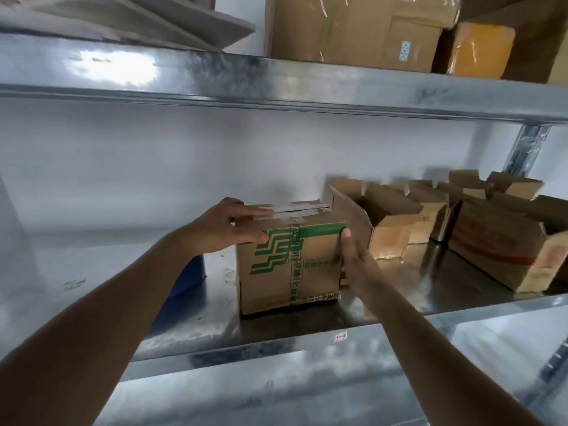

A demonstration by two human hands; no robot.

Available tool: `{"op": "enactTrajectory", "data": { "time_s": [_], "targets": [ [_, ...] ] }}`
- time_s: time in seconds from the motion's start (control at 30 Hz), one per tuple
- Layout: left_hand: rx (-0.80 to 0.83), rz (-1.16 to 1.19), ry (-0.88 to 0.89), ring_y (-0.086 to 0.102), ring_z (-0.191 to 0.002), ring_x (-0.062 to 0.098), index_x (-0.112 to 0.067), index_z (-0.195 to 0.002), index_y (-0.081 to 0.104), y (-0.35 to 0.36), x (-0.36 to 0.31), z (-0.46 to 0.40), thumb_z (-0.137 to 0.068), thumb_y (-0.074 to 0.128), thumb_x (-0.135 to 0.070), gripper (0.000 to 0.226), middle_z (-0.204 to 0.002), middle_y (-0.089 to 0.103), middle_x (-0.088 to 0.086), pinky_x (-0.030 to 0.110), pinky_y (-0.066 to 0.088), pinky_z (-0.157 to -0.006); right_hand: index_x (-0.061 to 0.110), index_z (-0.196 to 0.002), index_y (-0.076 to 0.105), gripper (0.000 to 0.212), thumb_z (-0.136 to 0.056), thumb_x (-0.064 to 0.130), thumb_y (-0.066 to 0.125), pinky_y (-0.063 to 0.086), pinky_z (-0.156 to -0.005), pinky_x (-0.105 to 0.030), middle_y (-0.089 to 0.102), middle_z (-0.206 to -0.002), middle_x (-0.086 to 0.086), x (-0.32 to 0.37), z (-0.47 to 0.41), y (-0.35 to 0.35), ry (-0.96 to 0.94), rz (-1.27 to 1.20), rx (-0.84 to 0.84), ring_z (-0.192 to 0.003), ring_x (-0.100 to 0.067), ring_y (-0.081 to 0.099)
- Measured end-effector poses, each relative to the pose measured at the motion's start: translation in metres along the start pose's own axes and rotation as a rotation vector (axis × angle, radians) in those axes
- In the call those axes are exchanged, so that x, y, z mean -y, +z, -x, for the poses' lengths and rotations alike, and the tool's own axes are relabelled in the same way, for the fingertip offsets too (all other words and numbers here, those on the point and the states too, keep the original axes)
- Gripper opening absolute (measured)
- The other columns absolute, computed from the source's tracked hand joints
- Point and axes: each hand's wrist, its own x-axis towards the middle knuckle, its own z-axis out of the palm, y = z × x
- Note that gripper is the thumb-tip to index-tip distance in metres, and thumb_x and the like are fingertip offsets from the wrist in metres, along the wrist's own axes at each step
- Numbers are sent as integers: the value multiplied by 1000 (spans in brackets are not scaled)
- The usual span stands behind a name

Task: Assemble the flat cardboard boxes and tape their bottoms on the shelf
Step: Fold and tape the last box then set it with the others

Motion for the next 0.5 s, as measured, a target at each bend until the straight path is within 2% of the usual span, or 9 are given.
{"op": "enactTrajectory", "data": {
  "time_s": [0.07, 0.1, 0.17, 0.23, 0.3, 0.37, 0.4, 0.5],
  "targets": [
    [-21, 74, -8, 63, -98, 4, -44, -128, 69, 2, -4, -2, -90, 79, -32, 42, -97, 65, -11, 26, 47, -87, 37, -119, 52, 43, -103, 70, 30, 58, -75, -35, 64, -114, -2, -7, -2, 4, 123, -11, 19, -110, -21, 64],
    [-22, 120, -19, 65, -97, 0, -39, -129, 70, 3, -6, -4, -92, 77, -23, 40, -95, 71, -16, 25, 48, -91, 37, -118, 48, 44, -100, 74, 33, 56, -78, -37, 60, -117, 1, -7, -2, 7, 178, -23, 11, -113, -21, 61],
    [-26, 179, -41, 68, -102, -1, -34, -130, 71, 5, -9, -7, -93, 75, -18, 40, -98, 74, -27, 28, 49, -100, 32, -123, 39, 53, -97, 77, 39, 56, -92, -51, 52, -125, 2, -12, -5, 8, 302, -62, 1, -120, -25, 55],
    [-37, 183, -53, 68, -106, -1, -34, -130, 71, 7, -11, -9, -93, 75, -19, 41, -101, 73, -30, 28, 49, -102, 33, -124, 30, 51, -97, 75, 43, 58, -95, -54, 46, -122, -1, -11, -5, 8, 409, -102, -24, -114, -32, 59],
    [-32, 155, -46, 67, -104, -5, -33, -132, 70, 10, -14, -11, -93, 75, -19, 42, -100, 71, -34, 23, 48, -97, 30, -123, 37, 63, -89, 82, 49, 59, -96, -53, 50, -117, 1, -10, -5, 8, 414, -133, -55, -111, -32, 62],
    [-23, 119, -24, 64, -99, -13, -31, -133, 68, 13, -16, -12, -94, 75, -18, 42, -93, 69, -38, 11, 45, -86, 26, -118, 54, 87, -69, 98, 50, 57, -99, -50, 63, -117, 5, -16, -9, 5, 308, -41, -82, -115, -27, 64],
    [-21, 105, -15, 62, -95, -17, -30, -133, 67, 15, -18, -11, -94, 74, -17, 42, -91, 69, -34, 6, 45, -80, 30, -115, 57, 87, -64, 101, 51, 56, -100, -48, 67, -117, 4, -19, -11, 4, 277, -35, -102, -116, -25, 63],
    [-26, 85, 2, 60, -86, -20, -28, -132, 69, 21, -17, -13, -93, 76, -18, 40, -95, 63, -13, 0, 42, -71, 32, -109, 52, 48, -88, 74, 61, 56, -100, -50, 63, -115, 2, -19, -13, 2, 311, -163, -172, -116, -24, 58]
  ]
}}
